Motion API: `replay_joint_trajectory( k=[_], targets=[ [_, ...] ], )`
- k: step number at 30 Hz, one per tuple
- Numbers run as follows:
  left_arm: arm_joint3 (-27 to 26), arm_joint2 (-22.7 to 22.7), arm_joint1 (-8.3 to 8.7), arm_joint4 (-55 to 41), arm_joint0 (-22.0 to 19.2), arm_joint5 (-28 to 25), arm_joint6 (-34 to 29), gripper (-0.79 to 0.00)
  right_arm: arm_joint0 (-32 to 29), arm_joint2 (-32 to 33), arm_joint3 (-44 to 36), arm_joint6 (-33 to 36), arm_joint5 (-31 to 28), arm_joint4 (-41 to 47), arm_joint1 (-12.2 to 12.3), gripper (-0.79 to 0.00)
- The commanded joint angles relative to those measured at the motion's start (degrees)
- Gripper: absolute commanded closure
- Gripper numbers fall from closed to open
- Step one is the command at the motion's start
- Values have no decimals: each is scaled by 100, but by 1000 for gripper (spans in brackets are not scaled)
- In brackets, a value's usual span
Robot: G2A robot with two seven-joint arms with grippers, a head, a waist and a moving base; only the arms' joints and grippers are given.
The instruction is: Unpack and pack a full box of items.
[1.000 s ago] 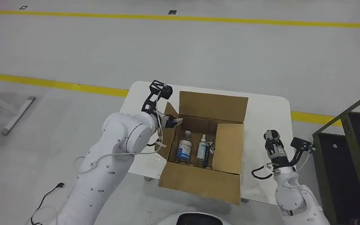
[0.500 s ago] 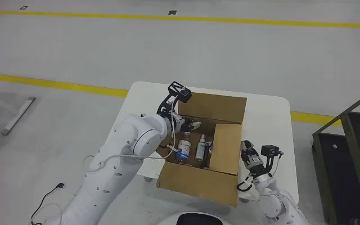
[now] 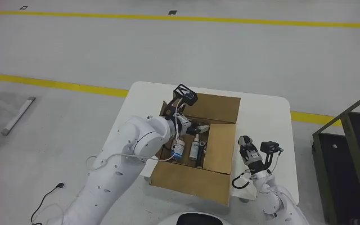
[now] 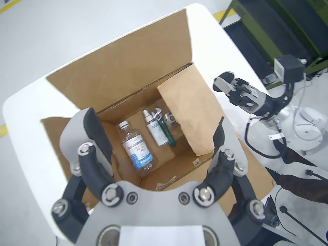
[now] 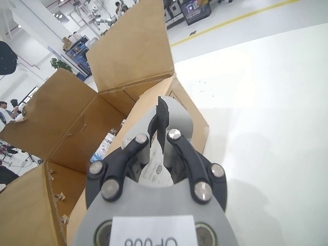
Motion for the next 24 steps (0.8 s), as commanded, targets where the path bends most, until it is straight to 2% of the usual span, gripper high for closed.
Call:
replay_joint_trajectory(
  k=[1, 6, 10, 24],
  targets=[
    [258, 80, -44, -484, -94, -299, 211, -785, -35, 115, -135, -10, 38, 67, 9, 0],
    [937, 419, -202, -1550, -312, -760, 660, -785, -154, 392, -451, 38, 72, 273, 31, 0],
    [1597, 701, -315, -2009, -579, -1024, 633, -785, -264, 586, -666, 86, 93, 320, 51, 0],
    [1599, 685, -315, -2119, -496, -1067, 734, -785, -519, 884, -1255, 109, 292, 261, 63, 0]
  ],
)
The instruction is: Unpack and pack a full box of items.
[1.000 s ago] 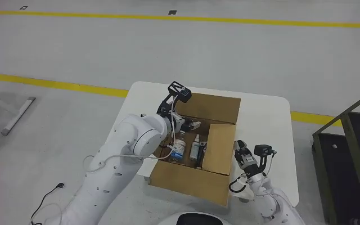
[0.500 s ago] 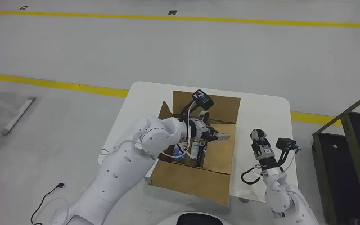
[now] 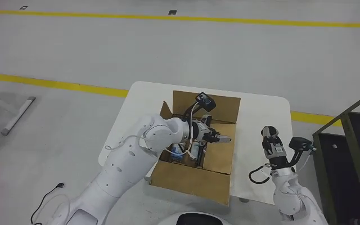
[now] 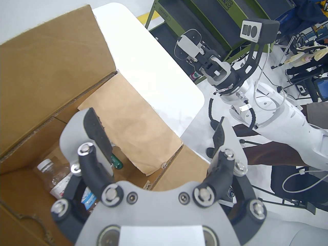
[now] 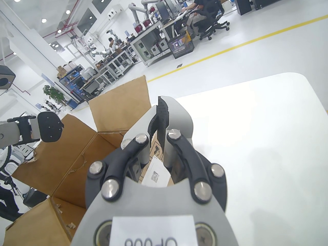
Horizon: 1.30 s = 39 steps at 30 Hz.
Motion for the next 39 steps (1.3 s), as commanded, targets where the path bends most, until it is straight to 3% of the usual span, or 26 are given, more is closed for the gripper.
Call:
replay_joint_trajectory(
  k=[1, 3, 8, 16, 22, 39],
  targets=[
    [127, -28, 3, -240, 134, -100, 87, -785, -6, 7, -65, 24, 22, -11, -2, 0],
    [390, -18, -3, -403, 110, -303, 24, -785, 5, 12, -94, 36, 39, -64, -1, 0],
    [1603, 211, -131, -872, -132, -711, 91, -785, 74, 28, 5, 79, 153, -39, -10, 0],
    [3459, 876, -552, -1451, -557, -1204, 238, -785, 65, -50, 306, 39, 248, -200, -28, 0],
    [4388, 1154, -866, -1894, -796, -1513, 204, -785, 98, -102, 511, 56, 230, -247, -38, 0],
    [4465, 1179, -897, -1913, -823, -1524, 203, -785, 500, -860, 1356, 108, 115, -544, -137, 0]
  ],
)
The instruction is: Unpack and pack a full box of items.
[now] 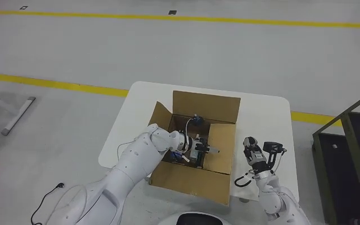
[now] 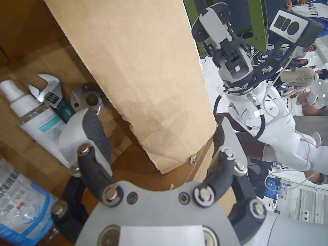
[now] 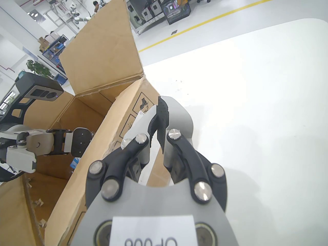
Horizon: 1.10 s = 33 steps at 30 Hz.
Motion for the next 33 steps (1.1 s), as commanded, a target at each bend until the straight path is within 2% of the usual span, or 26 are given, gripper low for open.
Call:
replay_joint_trajectory(
  k=[1, 4, 11, 25, 30, 33],
  targets=[
    [0, 0, 0, 0, 0, 0, 0, -785, 32, -60, 56, -19, -13, -27, -9, 0],
    [-112, -59, 11, -100, 156, 126, 130, -785, 66, -126, 135, -29, -33, -102, -17, 0],
    [-236, -135, 13, -343, 283, 134, -151, -785, 77, -209, 225, -60, -47, -167, -31, 0],
    [-84, -488, -41, -1584, 331, -406, -674, -785, 42, -327, 213, -8, -93, -205, -50, 0],
    [-283, -656, -24, -1952, 292, -587, -836, -785, 31, -286, 112, -5, -87, -218, -46, 0],
    [-439, -695, -11, -1986, 228, -496, -975, -785, 17, -182, 19, -78, 11, -230, -37, 0]
  ],
)
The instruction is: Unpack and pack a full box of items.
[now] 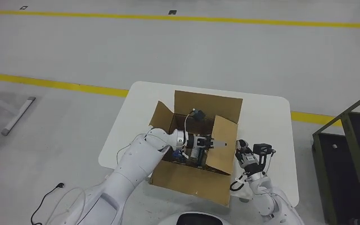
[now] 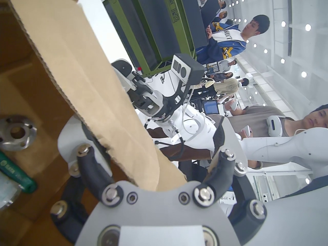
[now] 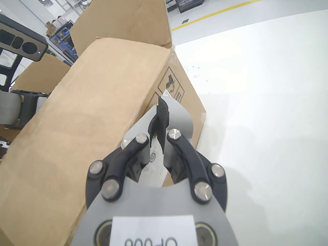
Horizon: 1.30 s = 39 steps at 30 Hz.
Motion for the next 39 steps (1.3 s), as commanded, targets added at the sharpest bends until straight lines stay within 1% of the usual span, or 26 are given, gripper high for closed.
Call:
replay_joint_trajectory(
  k=[1, 7, 12, 17, 23, 31, 39],
  targets=[
    [-113, -15, 4, 23, -45, 62, -29, -785, -12, 81, -97, -58, 123, -3, 4, 0],
    [-274, 43, -40, 84, -98, 114, 14, -785, -134, 414, -560, -200, 391, 101, 23, 0],
    [-402, 242, -187, 117, -291, 90, 94, -785, -256, 833, -942, -323, 839, 342, 30, 0],
    [-257, 535, -416, 169, -568, -3, 231, -785, -381, 1251, -1231, -330, 1234, 665, 31, 0],
    [183, 920, -752, 258, -845, -28, 438, -785, -536, 1614, -1445, -279, 1528, 1051, 19, 0],
    [837, 1339, -1183, 539, -1084, -125, 683, -785, -703, 1843, -1580, -249, 1656, 1174, 3, 0],
    [1360, 1707, -1546, 1176, -1180, -99, 1048, -785, -760, 1896, -1636, -201, 1736, 1233, -23, 0]
  ],
)
